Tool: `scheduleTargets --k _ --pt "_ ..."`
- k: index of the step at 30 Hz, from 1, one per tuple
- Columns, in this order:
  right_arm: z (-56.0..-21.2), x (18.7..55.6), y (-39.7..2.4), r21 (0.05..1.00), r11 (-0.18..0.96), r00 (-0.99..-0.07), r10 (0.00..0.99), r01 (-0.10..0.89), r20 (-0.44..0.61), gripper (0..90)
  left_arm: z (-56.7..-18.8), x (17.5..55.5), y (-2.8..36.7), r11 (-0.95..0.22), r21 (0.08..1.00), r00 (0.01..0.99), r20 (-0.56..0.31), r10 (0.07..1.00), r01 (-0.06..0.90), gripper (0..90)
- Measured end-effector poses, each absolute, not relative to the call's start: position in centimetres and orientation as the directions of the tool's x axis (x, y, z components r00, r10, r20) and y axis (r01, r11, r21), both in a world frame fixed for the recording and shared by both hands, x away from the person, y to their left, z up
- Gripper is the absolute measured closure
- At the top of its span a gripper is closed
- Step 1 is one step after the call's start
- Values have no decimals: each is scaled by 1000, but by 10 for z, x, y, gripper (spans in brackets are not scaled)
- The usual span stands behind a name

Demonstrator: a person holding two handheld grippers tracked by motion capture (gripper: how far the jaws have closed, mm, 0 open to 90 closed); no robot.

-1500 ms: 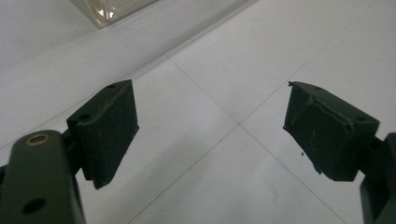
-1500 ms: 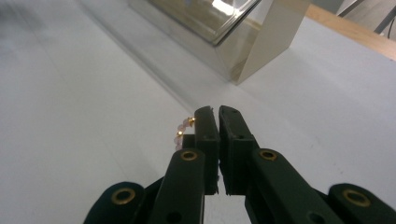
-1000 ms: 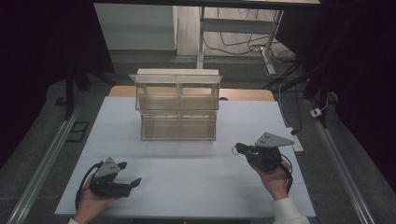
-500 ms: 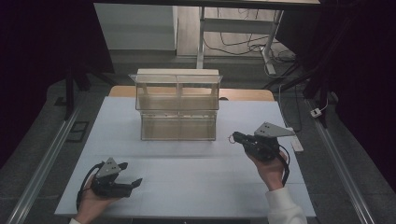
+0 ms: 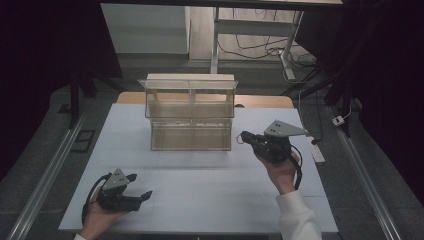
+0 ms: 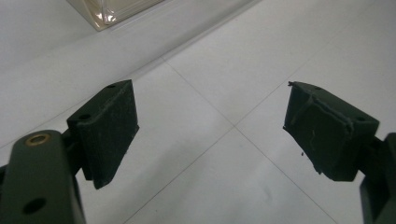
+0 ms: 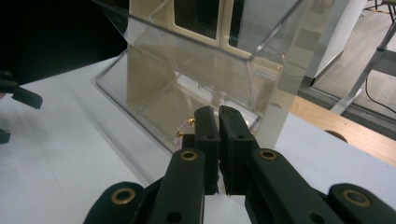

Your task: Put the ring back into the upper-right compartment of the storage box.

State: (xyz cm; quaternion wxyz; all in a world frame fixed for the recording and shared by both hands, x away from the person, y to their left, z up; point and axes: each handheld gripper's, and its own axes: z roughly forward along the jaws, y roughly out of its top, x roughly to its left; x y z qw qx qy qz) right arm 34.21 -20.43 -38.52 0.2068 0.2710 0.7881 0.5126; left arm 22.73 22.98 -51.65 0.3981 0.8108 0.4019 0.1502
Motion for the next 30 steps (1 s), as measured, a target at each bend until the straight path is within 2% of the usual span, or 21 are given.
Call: scheduleTargets --k 30 --pt "-375 360 -161 930 316 -799 600 189 -42 857 -518 229 230 -361 763 629 -75 774 535 168"
